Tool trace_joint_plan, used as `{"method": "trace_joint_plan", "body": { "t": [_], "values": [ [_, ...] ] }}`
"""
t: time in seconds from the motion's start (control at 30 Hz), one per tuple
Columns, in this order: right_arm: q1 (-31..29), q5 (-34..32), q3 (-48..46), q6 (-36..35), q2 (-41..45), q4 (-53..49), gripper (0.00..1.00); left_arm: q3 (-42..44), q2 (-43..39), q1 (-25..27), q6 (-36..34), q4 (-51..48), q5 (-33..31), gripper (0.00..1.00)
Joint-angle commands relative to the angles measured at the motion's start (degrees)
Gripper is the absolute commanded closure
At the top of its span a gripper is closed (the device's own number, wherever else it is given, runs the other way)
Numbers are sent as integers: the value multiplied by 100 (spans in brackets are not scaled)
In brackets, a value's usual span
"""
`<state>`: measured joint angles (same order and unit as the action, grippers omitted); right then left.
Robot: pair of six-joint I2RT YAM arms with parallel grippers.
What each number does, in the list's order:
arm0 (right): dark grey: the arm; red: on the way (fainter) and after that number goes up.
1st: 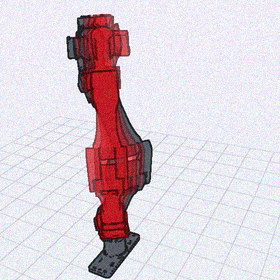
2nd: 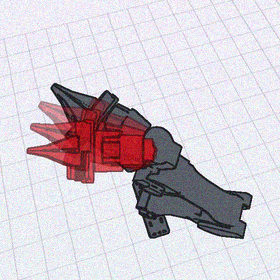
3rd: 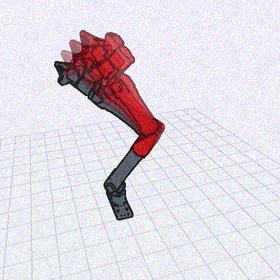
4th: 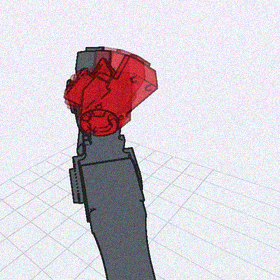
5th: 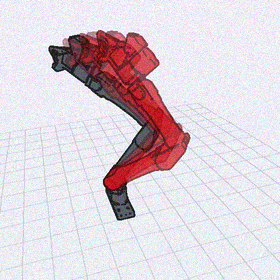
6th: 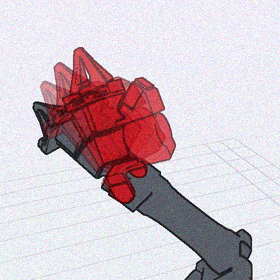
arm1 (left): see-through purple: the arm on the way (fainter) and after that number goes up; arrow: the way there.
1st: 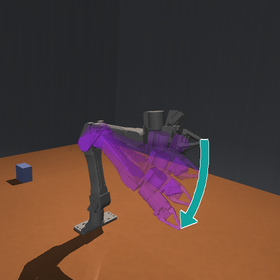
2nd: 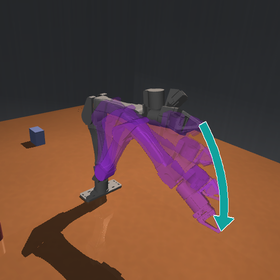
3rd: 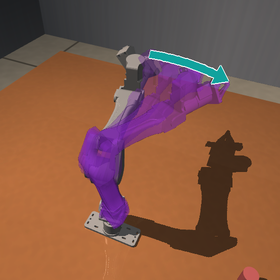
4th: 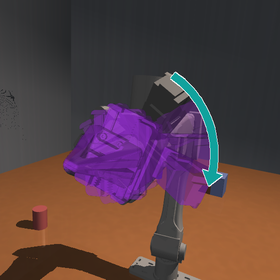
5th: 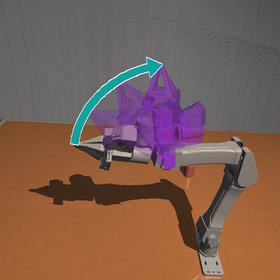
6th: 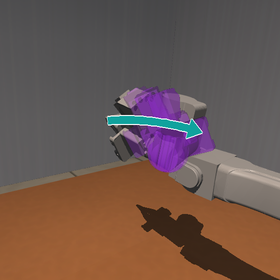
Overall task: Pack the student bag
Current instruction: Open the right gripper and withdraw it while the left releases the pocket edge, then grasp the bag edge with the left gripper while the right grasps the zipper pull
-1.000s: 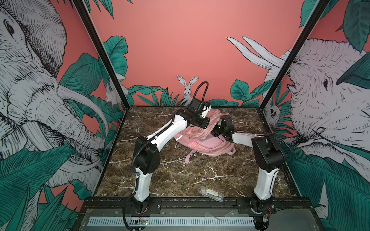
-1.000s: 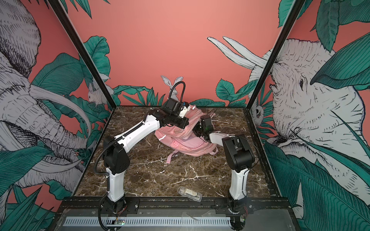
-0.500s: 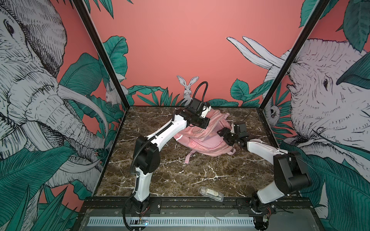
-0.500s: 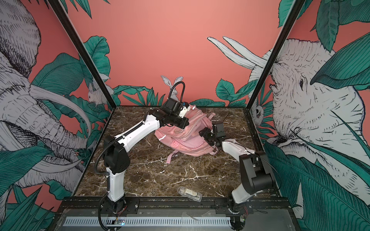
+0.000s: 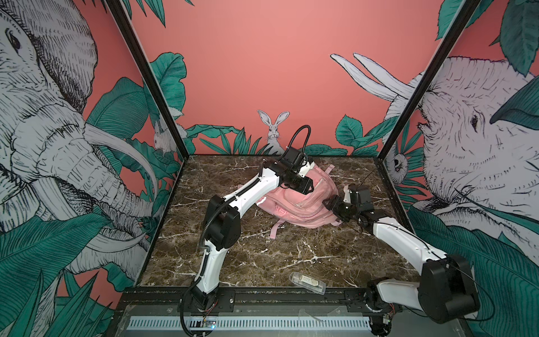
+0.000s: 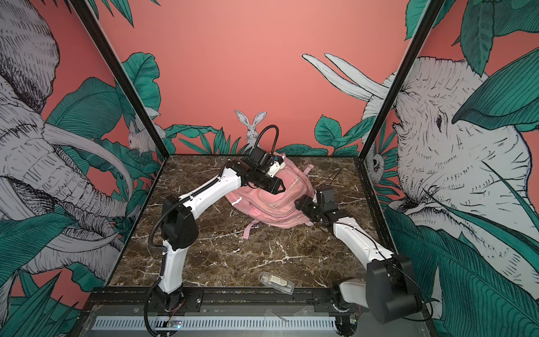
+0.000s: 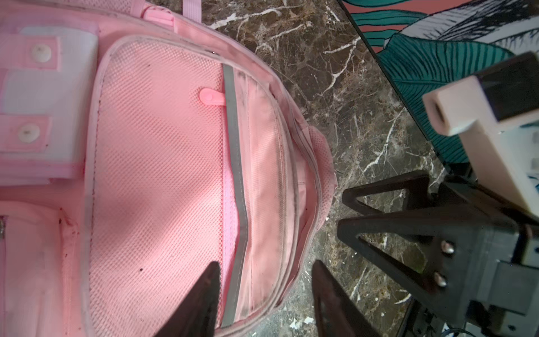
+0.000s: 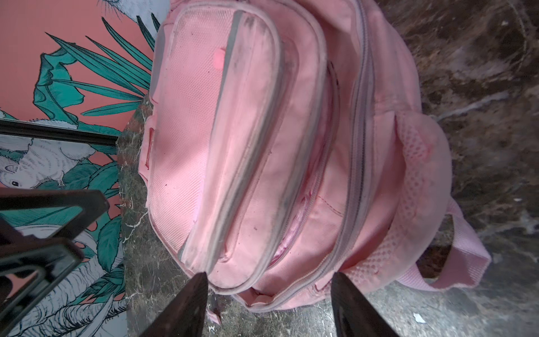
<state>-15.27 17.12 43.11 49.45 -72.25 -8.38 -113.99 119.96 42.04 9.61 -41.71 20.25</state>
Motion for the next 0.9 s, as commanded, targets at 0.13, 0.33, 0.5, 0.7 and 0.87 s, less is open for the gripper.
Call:
{"method": "trace_joint_plan", "body": {
  "t": [0.13, 0.33, 0.5, 0.7, 0.87],
  "values": [
    [-292, 54, -147, -60, 208, 80, 35, 834, -743, -466, 55, 311, -471, 41],
    [-778, -7, 3, -93, -68, 161, 37, 1715, -1083, -1239, 531, 795, -636, 33],
    [-1119, -128, 197, -124, -213, 171, 37, 2269, -1154, -1673, 982, 1178, -529, 29],
    [-1525, -68, 373, -9, -684, 453, 43, 2707, -1009, -1892, 1450, 1802, -456, 28],
    [-1706, -34, 426, 67, -1032, 673, 48, 2577, -690, -1944, 1500, 1838, -521, 28]
  ]
}}
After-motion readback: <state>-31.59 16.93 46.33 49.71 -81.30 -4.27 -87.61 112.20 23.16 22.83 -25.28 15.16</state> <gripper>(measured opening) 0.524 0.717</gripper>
